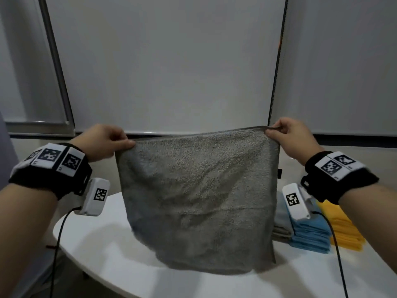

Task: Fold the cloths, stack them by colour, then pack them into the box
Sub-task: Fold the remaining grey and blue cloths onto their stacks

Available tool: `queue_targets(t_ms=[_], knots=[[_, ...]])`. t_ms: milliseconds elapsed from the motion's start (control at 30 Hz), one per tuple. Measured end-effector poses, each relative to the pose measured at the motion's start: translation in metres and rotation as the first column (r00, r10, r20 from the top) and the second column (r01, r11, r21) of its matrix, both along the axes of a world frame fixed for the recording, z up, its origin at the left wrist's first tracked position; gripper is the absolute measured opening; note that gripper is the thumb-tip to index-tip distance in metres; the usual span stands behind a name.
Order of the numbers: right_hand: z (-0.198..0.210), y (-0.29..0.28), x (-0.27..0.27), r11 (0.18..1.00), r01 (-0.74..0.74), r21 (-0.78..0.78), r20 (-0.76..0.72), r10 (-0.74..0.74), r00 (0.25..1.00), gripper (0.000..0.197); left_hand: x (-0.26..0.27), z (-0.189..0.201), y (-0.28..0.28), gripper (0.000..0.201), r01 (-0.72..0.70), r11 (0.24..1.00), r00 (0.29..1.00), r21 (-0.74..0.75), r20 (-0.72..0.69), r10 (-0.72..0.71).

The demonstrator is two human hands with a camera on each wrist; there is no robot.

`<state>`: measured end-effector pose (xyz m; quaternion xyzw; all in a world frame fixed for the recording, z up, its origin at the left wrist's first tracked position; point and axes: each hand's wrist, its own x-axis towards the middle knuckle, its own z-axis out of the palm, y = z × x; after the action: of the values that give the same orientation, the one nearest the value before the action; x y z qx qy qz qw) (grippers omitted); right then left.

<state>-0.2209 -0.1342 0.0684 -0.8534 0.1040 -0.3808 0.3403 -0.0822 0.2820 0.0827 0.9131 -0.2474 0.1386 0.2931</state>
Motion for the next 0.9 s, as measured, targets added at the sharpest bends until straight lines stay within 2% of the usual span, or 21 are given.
queue_targets(t_ms=[33, 100, 133, 200, 267, 367, 467, 533, 600, 667, 733, 833, 900], knots=[[-0.004, 0.0, 0.004, 0.999, 0.045, -0.002, -0.02, -0.045, 0.999, 0.017, 0.004, -0.005, -0.001, 0.02, 0.026, 0.999, 0.993, -0.043, -0.115, -0.031], [-0.011, 0.006, 0.013, 0.996, 0.093, 0.003, -0.051, -0.093, 0.994, 0.018, 0.009, -0.016, -0.005, 0.013, 0.028, 0.971, 0.941, -0.238, -0.321, -0.106], [-0.014, 0.009, 0.017, 0.995, 0.097, 0.026, -0.064, -0.095, 0.993, 0.021, 0.012, -0.02, -0.009, 0.012, 0.009, 0.94, 0.918, -0.341, -0.37, -0.143], [-0.018, 0.015, 0.026, 0.986, 0.066, 0.155, -0.087, -0.053, 0.995, 0.025, 0.017, -0.028, -0.017, 0.015, -0.014, 0.88, 0.914, -0.474, -0.364, -0.181], [-0.019, 0.019, 0.034, 0.967, 0.03, 0.253, -0.099, -0.005, 0.995, 0.028, 0.026, -0.033, -0.022, 0.019, 0.006, 0.856, 0.937, -0.517, -0.296, -0.186], [-0.011, 0.021, 0.04, 0.963, -0.025, 0.269, -0.046, 0.039, 0.998, 0.031, 0.039, -0.034, -0.017, 0.022, 0.025, 0.856, 0.983, -0.516, -0.142, -0.114], [0.001, 0.019, 0.034, 0.967, -0.093, 0.237, 0.062, 0.08, 0.995, 0.03, 0.038, -0.023, -0.011, 0.013, -0.015, 0.855, 0.998, -0.519, 0.041, 0.043], [0.006, 0.018, 0.023, 0.966, -0.133, 0.22, 0.091, 0.116, 0.989, 0.027, 0.027, -0.015, -0.007, 0.003, 0.023, 0.838, 0.988, -0.546, 0.138, 0.063], [0.006, 0.019, 0.012, 0.961, -0.173, 0.217, 0.099, 0.154, 0.983, 0.025, 0.016, -0.012, -0.003, 0.003, 0.067, 0.823, 0.982, -0.565, 0.183, 0.046], [0.002, 0.022, -0.001, 0.953, -0.212, 0.215, 0.098, 0.195, 0.976, 0.025, 0.007, -0.017, 0.006, 0.005, 0.109, 0.825, 0.988, -0.555, 0.153, -0.027], [-0.012, 0.025, -0.014, 0.949, -0.226, 0.221, 0.029, 0.225, 0.974, 0.024, 0.003, -0.03, 0.016, 0.014, 0.151, 0.864, 0.989, -0.48, 0.08, -0.128], [-0.054, 0.023, -0.033, 0.945, -0.242, 0.218, -0.188, 0.284, 0.94, 0.023, -0.007, -0.065, 0.033, 0.021, 0.19, 0.932, 0.969, -0.308, -0.096, -0.229], [-0.084, 0.023, -0.047, 0.938, -0.265, 0.225, -0.33, 0.329, 0.885, 0.022, -0.015, -0.094, 0.04, 0.016, 0.233, 0.955, 0.938, -0.186, -0.215, -0.271]])
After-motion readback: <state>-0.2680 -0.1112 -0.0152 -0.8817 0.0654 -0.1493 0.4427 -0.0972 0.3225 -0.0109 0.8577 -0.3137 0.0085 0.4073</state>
